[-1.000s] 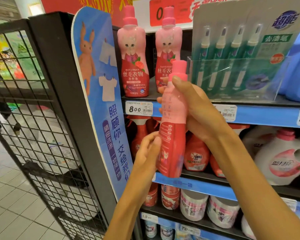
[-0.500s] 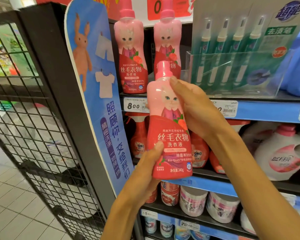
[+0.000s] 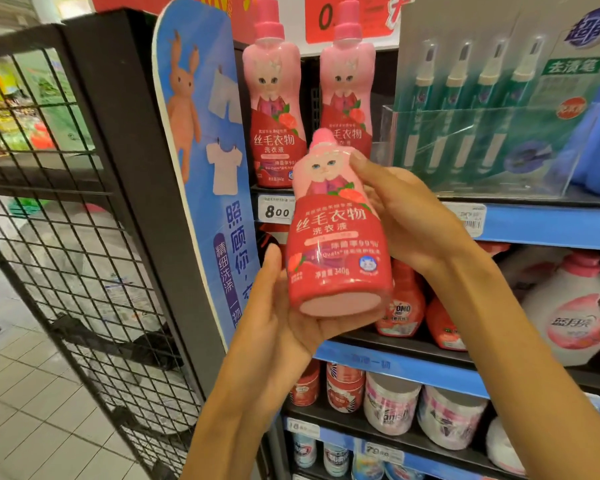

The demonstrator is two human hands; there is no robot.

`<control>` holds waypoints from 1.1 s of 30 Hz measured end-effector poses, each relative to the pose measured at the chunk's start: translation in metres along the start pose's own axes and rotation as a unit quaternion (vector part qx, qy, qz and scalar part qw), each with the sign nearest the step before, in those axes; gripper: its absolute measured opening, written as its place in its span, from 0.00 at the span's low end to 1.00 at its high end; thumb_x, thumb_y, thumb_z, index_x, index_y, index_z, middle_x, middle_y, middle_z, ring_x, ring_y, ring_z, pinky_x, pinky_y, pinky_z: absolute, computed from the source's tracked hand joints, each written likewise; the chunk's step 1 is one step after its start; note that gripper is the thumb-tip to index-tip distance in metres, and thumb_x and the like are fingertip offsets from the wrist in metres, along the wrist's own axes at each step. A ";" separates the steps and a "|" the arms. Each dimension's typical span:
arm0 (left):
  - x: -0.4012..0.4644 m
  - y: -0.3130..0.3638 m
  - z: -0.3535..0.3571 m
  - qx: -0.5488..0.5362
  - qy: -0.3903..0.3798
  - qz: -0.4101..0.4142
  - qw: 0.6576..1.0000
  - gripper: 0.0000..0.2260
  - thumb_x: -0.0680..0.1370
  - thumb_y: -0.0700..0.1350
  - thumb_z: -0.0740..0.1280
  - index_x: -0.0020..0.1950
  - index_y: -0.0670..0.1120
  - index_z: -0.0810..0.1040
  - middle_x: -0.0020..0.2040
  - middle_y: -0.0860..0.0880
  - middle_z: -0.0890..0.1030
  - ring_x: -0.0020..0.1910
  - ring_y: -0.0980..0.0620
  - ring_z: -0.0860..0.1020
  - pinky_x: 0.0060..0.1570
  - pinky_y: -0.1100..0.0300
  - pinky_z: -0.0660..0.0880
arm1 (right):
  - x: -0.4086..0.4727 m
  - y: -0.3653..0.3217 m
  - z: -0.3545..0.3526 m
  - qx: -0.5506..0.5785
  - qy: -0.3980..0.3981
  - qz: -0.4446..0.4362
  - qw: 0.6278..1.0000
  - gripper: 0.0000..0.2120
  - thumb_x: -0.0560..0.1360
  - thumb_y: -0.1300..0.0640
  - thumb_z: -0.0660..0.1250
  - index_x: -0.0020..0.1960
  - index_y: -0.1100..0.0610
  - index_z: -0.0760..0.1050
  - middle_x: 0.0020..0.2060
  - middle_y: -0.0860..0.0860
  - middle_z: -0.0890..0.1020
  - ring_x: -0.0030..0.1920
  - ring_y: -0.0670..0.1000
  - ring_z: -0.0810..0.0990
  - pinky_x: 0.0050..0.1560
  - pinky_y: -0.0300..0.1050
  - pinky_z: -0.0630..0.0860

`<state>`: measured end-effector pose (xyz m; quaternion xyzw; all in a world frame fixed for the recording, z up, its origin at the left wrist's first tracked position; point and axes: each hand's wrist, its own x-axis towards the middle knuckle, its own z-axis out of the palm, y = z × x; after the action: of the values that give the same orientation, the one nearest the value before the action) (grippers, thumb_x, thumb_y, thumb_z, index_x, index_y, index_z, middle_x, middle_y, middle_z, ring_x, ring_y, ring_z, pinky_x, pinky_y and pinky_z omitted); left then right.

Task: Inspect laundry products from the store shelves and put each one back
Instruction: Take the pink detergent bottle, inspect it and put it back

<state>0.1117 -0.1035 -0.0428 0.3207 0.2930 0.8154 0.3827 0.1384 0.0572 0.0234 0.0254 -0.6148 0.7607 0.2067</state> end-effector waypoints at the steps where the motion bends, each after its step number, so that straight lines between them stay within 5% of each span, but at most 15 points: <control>1: -0.002 0.002 0.001 -0.022 -0.018 -0.009 1.000 0.23 0.76 0.57 0.63 0.64 0.44 0.77 0.64 0.36 0.76 0.64 0.32 0.73 0.52 0.46 0.78 | 0.000 0.001 0.001 0.008 0.005 0.010 1.000 0.15 0.81 0.52 0.58 0.48 0.62 0.78 0.39 0.55 0.84 0.38 0.49 0.83 0.42 0.41 0.81; 9: -0.011 0.012 0.008 -0.023 -0.050 0.020 0.998 0.23 0.71 0.53 0.72 0.61 0.42 0.79 0.65 0.35 0.75 0.66 0.31 0.71 0.52 0.49 0.79 | 0.001 0.002 0.005 0.101 0.006 0.074 0.992 0.14 0.80 0.53 0.61 0.52 0.64 0.77 0.41 0.57 0.83 0.38 0.51 0.84 0.42 0.44 0.82; 15: -0.009 0.012 0.006 -0.036 -0.076 0.014 0.996 0.21 0.75 0.52 0.69 0.62 0.41 0.78 0.65 0.36 0.76 0.65 0.33 0.72 0.55 0.48 0.77 | 0.003 0.001 0.006 0.107 0.008 0.096 0.990 0.13 0.79 0.54 0.61 0.54 0.64 0.76 0.41 0.58 0.82 0.38 0.51 0.83 0.41 0.44 0.82; 18: -0.007 0.009 -0.003 0.012 -0.089 0.003 0.996 0.16 0.78 0.49 0.67 0.63 0.43 0.78 0.62 0.40 0.79 0.63 0.40 0.77 0.56 0.49 0.77 | 0.003 -0.003 0.004 0.099 -0.017 0.061 0.993 0.14 0.78 0.54 0.62 0.55 0.64 0.75 0.42 0.60 0.80 0.43 0.52 0.81 0.46 0.44 0.81; 26: 0.005 -0.011 -0.031 0.204 0.053 0.047 0.976 0.19 0.72 0.54 0.71 0.61 0.50 0.78 0.56 0.48 0.83 0.54 0.51 0.82 0.49 0.64 0.78 | -0.006 -0.001 -0.001 0.019 -0.134 -0.062 0.989 0.22 0.78 0.57 0.57 0.71 0.62 0.65 0.63 0.60 0.76 0.59 0.56 0.78 0.60 0.50 0.77; 33: 0.014 -0.018 -0.044 0.299 0.067 0.106 0.946 0.17 0.73 0.50 0.72 0.61 0.59 0.76 0.59 0.52 0.81 0.59 0.53 0.79 0.54 0.66 0.76 | -0.009 0.009 -0.006 -0.028 -0.134 -0.123 0.983 0.24 0.73 0.58 0.67 0.68 0.59 0.69 0.59 0.55 0.80 0.62 0.56 0.78 0.57 0.47 0.77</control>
<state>0.0795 -0.0927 -0.0795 0.3944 0.5122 0.7460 0.1600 0.1450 0.0587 0.0113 0.1962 -0.6500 0.7020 0.2150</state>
